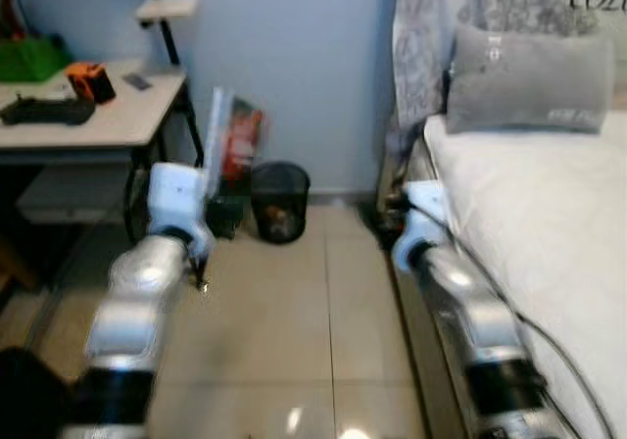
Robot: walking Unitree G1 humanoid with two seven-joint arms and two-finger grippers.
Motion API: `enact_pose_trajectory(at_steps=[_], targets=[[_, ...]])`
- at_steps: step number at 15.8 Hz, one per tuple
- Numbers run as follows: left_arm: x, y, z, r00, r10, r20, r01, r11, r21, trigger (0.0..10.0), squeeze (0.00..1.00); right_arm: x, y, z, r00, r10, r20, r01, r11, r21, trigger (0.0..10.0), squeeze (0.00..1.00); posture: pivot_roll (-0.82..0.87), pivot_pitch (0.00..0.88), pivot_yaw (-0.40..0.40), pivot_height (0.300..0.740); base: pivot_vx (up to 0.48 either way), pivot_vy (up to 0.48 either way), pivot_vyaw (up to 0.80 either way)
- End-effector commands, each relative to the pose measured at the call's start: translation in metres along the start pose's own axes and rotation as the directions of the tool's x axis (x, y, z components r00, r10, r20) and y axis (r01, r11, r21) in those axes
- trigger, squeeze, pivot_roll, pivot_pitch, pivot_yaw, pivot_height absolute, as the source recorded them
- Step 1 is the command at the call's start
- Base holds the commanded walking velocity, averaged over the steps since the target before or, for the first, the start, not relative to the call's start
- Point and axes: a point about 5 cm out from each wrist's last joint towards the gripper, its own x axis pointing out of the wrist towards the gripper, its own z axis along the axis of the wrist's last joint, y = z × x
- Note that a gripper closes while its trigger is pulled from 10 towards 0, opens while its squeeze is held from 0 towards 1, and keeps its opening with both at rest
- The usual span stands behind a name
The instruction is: Clean up the room
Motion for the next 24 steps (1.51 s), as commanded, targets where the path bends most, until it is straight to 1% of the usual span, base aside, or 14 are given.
enact_pose_trajectory(at_steps=[1,5,24], targets=[[0.0004,0.0092,0.0168,0.998,0.024,0.061,-0.026,0.999,0.026,10.0,0.00,0.0046,0.0109,0.0081,0.999,0.032,0.026,-0.032,0.999,-0.006,10.0,0.00,0.01,0.000,0.040,0.740,0.379,0.000,0.00],[0.0017,0.0093,0.0172,0.998,0.016,0.056,-0.018,0.999,0.042,10.0,0.00,0.0062,0.0118,0.0092,0.999,0.033,0.022,-0.033,0.999,-0.012,10.0,0.00,0.01,0.000,0.040,0.740,0.376,0.000,0.00],[0.0061,0.0102,0.0186,0.999,0.011,0.046,-0.012,0.999,0.042,10.0,0.00,0.0109,0.0066,0.0130,1.000,0.020,0.019,-0.019,0.999,-0.044,10.0,0.00,0.00,0.000,0.056,0.740,0.376,0.000,0.00]])
